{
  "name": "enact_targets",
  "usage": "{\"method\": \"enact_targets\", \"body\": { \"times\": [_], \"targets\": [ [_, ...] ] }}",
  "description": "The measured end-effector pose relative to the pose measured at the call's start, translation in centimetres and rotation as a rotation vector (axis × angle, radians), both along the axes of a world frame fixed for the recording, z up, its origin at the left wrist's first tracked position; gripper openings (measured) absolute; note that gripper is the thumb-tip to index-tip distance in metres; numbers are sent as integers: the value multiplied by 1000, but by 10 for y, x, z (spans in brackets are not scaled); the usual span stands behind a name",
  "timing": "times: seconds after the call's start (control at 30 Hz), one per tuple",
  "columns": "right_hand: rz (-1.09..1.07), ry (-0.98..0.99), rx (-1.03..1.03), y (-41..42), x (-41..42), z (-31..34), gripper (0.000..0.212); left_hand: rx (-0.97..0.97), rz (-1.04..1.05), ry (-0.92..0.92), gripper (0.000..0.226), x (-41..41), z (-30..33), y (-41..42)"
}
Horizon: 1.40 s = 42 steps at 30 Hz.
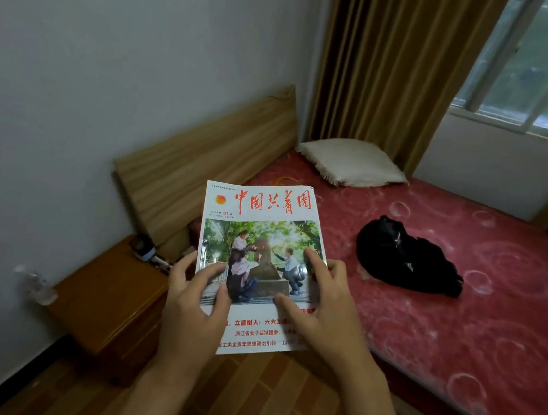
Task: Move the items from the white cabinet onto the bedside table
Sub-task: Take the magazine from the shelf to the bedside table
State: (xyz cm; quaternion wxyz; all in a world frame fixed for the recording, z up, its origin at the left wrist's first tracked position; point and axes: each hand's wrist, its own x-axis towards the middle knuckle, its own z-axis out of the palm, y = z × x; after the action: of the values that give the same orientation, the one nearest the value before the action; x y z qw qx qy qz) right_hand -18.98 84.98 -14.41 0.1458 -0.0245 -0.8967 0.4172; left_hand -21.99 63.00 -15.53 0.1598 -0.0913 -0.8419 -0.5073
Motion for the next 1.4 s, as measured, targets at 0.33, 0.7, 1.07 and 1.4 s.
{"method": "enact_targets", "body": {
  "times": [0.33, 0.7, 1.07, 1.4],
  "targets": [
    [235, -28, 4, -84, -113, -7, 89, 17, 244, -22, 31, -60, -9, -81],
    [385, -88, 68, -249, -251, -33, 85, 19, 420, -75, 32, -173, -52, -242],
    [541, -313, 156, -407, -359, -109, 86, 35, 519, -266, 26, -243, -139, -389],
    [688, -554, 190, -462, -415, -223, 86, 0, 609, -502, 35, -264, -255, -432]
  ]
}}
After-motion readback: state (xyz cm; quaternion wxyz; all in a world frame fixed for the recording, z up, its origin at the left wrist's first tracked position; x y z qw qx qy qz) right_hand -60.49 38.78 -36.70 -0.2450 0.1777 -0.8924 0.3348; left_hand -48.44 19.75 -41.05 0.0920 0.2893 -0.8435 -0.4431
